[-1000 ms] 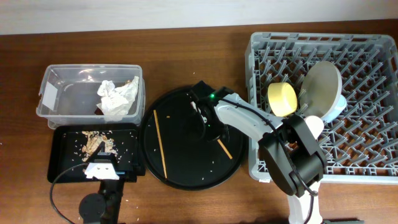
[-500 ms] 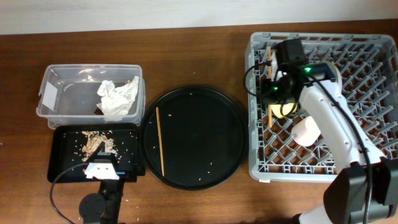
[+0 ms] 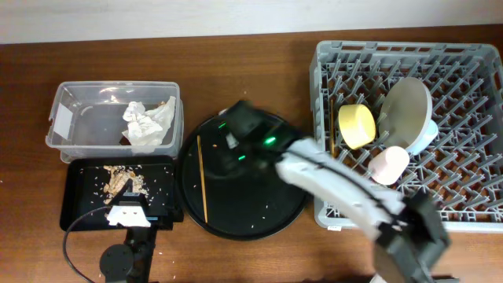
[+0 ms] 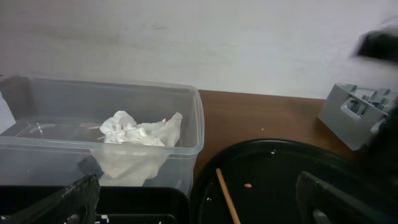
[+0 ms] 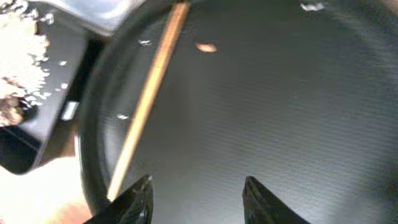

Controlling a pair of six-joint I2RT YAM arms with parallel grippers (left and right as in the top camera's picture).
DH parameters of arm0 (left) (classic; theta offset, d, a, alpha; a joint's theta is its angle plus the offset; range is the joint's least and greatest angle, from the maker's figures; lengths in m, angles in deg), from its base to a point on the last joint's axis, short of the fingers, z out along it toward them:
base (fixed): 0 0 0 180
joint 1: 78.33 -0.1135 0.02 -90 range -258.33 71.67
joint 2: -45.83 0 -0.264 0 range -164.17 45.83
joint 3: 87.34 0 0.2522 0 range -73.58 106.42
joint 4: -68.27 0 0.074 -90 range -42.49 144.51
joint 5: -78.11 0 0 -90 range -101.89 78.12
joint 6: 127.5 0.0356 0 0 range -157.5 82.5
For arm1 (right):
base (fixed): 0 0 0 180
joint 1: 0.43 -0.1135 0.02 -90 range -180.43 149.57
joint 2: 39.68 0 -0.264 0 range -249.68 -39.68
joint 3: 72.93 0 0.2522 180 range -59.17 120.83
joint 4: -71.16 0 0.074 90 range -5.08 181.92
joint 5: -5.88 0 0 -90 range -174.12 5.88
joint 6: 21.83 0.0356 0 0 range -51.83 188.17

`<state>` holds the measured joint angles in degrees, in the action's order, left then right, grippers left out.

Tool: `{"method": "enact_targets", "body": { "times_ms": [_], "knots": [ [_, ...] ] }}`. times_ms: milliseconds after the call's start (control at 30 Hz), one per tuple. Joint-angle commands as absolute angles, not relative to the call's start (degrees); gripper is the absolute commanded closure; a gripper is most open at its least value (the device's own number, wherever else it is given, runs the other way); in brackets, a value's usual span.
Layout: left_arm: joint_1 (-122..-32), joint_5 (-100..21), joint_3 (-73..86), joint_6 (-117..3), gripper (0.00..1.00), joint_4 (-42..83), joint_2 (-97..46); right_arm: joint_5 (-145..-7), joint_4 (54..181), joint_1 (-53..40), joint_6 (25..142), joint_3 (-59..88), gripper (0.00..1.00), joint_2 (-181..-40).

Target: Sort waste into correct bins and load items into the dishwasher rack

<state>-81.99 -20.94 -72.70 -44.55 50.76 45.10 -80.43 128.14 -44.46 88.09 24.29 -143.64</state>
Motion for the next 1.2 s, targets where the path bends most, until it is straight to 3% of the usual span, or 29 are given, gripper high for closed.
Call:
{"method": "enact_targets", "body": {
  "times_ms": [0, 233, 333, 400, 500, 700, 833, 967, 1067, 1100, 1133, 1167],
  "knots": [
    [-81.7, -21.1, -73.0, -43.6, 0.01, 50.8, 45.4, -77.4, 123.4, -49.2, 96.2, 24.4, 0.54, -152.8],
    [-81.7, -21.1, -73.0, -43.6, 0.01, 50.8, 45.4, -81.2, 115.6, -54.1, 99.3, 24.4, 0.5, -162.4],
    [-81.7, -21.1, -73.1, -43.6, 0.01, 50.8, 45.4, -86.6, 120.4, -53.3, 100.8, 24.4, 0.81, -164.6],
    [-81.7, -21.1, -73.1, -43.6, 0.01, 50.8, 45.4, -88.0, 123.8, -51.7, 101.7, 24.4, 0.91, -163.9],
    [-81.7, -21.1, -73.1, -43.6, 0.01, 50.8, 45.4, -87.0, 125.7, -50.5, 101.7, 24.4, 0.96, -162.6],
    [-81.7, -21.1, -73.1, -43.6, 0.01, 50.8, 45.4, -89.5, 130.5, -44.5, 100.6, 24.4, 0.96, -150.4],
    [-81.7, -21.1, -73.1, -43.6, 0.01, 50.8, 45.4, -90.9, 134.0, -29.8, 91.2, 24.4, 0.96, -135.5],
    [-81.7, -21.1, -73.0, -43.6, 0.01, 50.8, 45.4, -90.8, 136.6, -15.5, 83.9, 24.3, 0.96, -133.5],
    [-81.7, -21.1, -73.1, -43.6, 0.01, 50.8, 45.4, -91.2, 139.8, -10.5, 80.6, 24.3, 0.96, -138.0],
    [-81.7, -21.1, -73.1, -43.6, 0.01, 50.8, 45.4, -90.8, 140.1, -9.6, 80.6, 24.3, 0.93, -138.6],
    [-81.7, -21.1, -73.0, -43.6, 0.01, 50.8, 45.4, -89.6, 140.1, -9.1, 80.6, 24.4, 0.71, -138.6],
    [-81.7, -21.1, -73.1, -43.6, 0.01, 50.8, 45.4, -89.0, 140.7, -9.1, 80.6, 24.6, 0.62, -137.2]
  ]
}}
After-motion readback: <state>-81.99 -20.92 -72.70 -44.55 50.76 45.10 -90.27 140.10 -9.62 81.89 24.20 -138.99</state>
